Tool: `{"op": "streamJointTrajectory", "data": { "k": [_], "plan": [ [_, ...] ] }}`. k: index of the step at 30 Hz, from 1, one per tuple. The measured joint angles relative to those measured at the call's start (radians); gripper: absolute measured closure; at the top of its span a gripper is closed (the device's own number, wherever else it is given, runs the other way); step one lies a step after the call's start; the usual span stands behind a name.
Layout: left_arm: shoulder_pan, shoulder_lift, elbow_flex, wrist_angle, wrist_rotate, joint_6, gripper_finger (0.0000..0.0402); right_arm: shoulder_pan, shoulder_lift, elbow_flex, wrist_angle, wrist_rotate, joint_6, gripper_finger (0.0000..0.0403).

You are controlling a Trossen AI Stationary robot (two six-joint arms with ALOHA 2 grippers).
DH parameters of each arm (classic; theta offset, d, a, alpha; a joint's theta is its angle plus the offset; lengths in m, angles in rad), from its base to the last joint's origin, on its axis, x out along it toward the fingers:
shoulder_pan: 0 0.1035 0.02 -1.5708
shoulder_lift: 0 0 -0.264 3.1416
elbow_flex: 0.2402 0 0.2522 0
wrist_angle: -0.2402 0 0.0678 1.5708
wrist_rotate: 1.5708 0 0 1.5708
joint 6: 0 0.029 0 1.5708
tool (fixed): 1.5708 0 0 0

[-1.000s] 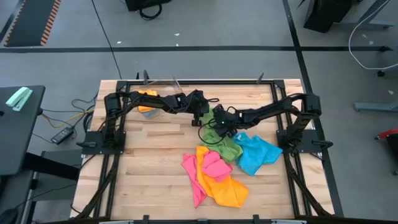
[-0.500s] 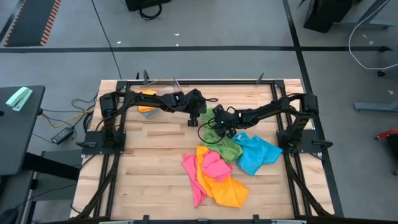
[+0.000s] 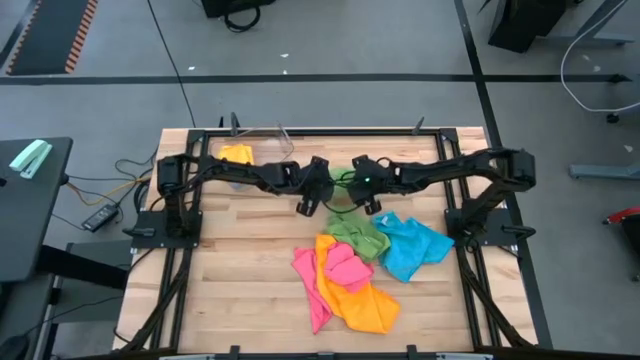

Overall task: Fold microfiber towels
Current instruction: Put the left green microfiber towel into the transparent bin

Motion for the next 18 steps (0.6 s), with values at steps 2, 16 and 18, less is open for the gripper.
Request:
{"op": "streamJointTrajectory", "data": {
  "k": [2, 16, 18],
  "plan": [
    [-0.005, 0.000, 0.000, 0.034, -0.041, -0.002, 0.0346, -0.010, -0.045, 0.000, -0.027, -0.030, 0.028, 0.0361],
    [0.016, 0.001, 0.000, 0.300, -0.007, 0.003, 0.0179, -0.046, -0.234, 0.000, -0.267, -0.063, 0.166, 0.0362],
    [0.021, 0.002, 0.000, 0.306, 0.056, 0.002, 0.0139, -0.046, -0.247, 0.000, -0.269, -0.065, 0.167, 0.0362]
  ]
}}
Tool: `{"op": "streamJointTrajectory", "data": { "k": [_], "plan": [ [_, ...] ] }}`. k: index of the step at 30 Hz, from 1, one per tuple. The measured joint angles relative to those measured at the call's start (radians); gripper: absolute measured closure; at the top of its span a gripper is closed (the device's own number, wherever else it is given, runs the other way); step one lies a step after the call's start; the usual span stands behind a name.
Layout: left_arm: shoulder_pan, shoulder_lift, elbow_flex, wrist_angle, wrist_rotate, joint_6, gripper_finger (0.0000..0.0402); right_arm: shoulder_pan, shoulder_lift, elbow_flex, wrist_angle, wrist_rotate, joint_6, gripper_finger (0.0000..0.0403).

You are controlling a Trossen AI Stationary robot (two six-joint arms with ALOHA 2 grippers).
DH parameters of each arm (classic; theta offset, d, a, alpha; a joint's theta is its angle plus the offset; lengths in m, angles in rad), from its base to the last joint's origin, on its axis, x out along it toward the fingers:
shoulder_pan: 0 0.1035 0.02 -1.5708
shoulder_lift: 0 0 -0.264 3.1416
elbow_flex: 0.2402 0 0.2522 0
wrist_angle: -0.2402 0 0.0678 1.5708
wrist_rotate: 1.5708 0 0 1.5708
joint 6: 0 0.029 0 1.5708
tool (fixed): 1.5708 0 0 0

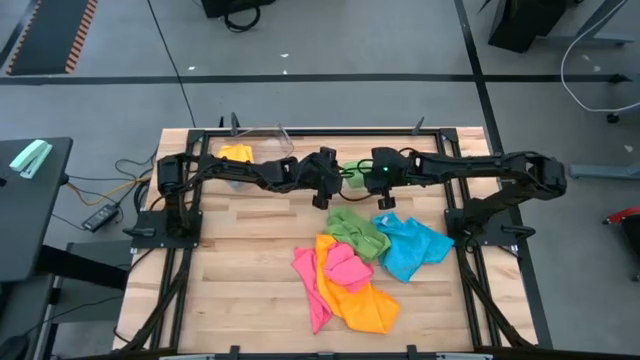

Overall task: Fold microfiber towels
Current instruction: Put the left green microfiber towel into the transparent bin

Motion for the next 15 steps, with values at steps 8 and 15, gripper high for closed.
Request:
{"op": "streamJointTrajectory", "data": {
  "k": [8, 15],
  "plan": [
    [0.006, 0.001, 0.000, 0.116, 0.073, -0.007, 0.0045, 0.001, -0.042, 0.000, 0.035, -0.023, 0.017, 0.0363],
    [0.007, 0.001, 0.000, 0.171, 0.120, -0.003, 0.0049, 0.012, -0.068, 0.001, 0.101, -0.060, 0.046, 0.0363]
  ]
}}
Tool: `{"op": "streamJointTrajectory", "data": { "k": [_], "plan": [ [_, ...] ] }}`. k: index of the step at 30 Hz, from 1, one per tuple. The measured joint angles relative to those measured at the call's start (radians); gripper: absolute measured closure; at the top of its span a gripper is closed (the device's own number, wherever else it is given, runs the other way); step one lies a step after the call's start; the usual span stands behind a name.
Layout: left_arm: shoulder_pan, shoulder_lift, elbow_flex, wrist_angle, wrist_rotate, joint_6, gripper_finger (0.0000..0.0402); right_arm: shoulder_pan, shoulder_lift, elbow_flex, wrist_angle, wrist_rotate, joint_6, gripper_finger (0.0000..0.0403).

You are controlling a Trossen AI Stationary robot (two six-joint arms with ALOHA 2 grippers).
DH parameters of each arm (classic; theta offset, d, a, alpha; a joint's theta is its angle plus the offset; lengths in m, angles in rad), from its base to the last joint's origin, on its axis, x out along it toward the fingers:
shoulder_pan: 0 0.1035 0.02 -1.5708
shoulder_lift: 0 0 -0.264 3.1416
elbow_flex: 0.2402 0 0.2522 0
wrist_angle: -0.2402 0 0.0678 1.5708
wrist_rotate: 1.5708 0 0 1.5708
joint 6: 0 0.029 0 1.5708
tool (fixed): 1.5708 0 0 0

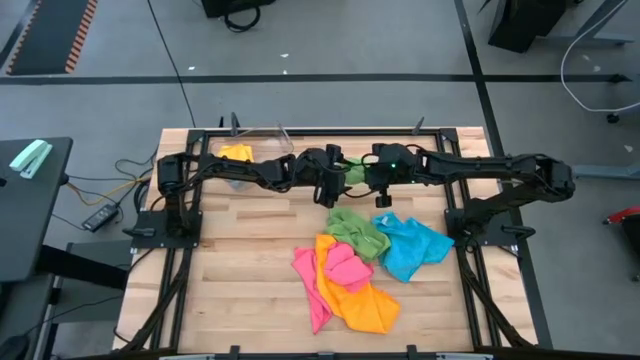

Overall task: Fold microfiber towels
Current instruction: Put the left green microfiber towel into the transparent bin

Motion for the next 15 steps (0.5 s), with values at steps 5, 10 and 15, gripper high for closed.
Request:
{"op": "streamJointTrajectory", "data": {
  "k": [5, 10, 15],
  "plan": [
    [0.007, 0.000, 0.000, -0.001, 0.001, 0.002, 0.0066, 0.012, -0.025, 0.000, 0.025, -0.041, 0.011, 0.0363],
    [0.007, 0.000, 0.000, 0.003, 0.007, 0.047, 0.0088, 0.017, -0.038, 0.000, 0.055, -0.083, 0.021, 0.0363],
    [0.005, 0.001, 0.000, 0.004, 0.009, 0.047, 0.0119, 0.019, -0.037, 0.000, 0.070, -0.114, 0.027, 0.0360]
  ]
}}
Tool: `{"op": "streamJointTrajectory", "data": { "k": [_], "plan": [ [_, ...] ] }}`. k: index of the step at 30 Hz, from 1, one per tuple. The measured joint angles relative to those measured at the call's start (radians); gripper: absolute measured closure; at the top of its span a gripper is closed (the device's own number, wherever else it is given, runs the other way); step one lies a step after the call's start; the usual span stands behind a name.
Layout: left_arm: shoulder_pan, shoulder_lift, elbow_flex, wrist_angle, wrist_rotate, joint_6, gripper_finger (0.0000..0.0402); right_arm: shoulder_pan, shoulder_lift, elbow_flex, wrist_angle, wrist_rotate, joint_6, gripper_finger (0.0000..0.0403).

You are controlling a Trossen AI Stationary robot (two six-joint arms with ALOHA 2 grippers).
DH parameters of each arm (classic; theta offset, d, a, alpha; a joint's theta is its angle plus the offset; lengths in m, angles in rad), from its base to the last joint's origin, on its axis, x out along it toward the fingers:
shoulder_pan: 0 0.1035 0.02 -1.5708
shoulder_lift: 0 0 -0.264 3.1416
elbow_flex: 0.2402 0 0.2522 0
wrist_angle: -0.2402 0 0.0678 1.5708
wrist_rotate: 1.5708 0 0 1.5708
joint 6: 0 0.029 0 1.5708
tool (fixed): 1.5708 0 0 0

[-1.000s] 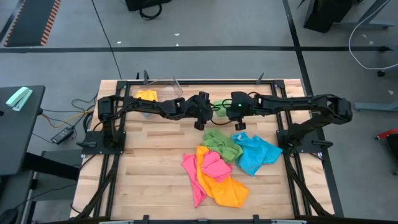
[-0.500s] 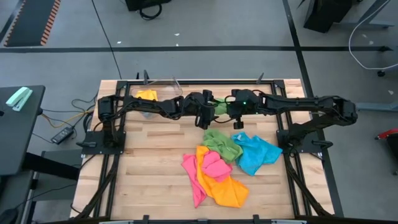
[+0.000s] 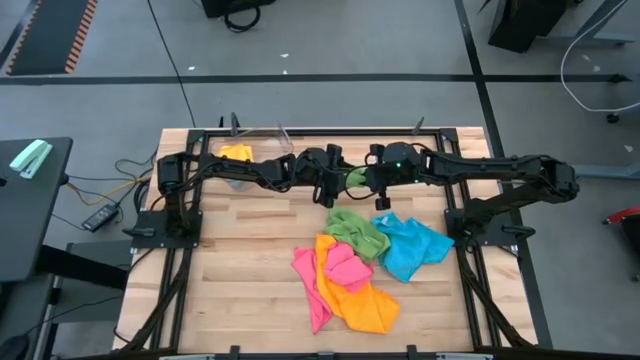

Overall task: Fold microfiber towels
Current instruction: Put the left green microfiber towel into the transparent bin

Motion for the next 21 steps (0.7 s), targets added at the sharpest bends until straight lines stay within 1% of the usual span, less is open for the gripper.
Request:
{"op": "streamJointTrajectory", "data": {
  "k": [7, 10, 13, 17, 21],
  "plan": [
    [-0.002, -0.015, -0.001, -0.038, 0.000, -0.056, 0.0183, 0.000, 0.000, 0.000, 0.027, -0.034, 0.040, 0.0325],
    [-0.001, -0.039, -0.001, -0.057, 0.000, -0.108, 0.0217, 0.003, 0.000, 0.000, 0.048, -0.052, 0.060, 0.0296],
    [-0.001, -0.062, -0.001, -0.107, 0.001, -0.147, 0.0253, 0.005, -0.002, 0.001, 0.062, -0.051, 0.062, 0.0256],
    [0.002, -0.119, -0.001, -0.253, 0.002, -0.193, 0.0299, 0.003, -0.033, 0.018, 0.062, -0.017, 0.061, 0.0205],
    [0.026, -0.207, -0.001, -0.416, 0.001, -0.249, 0.0334, -0.006, -0.064, 0.024, 0.047, 0.029, 0.043, 0.0169]
  ]
}}
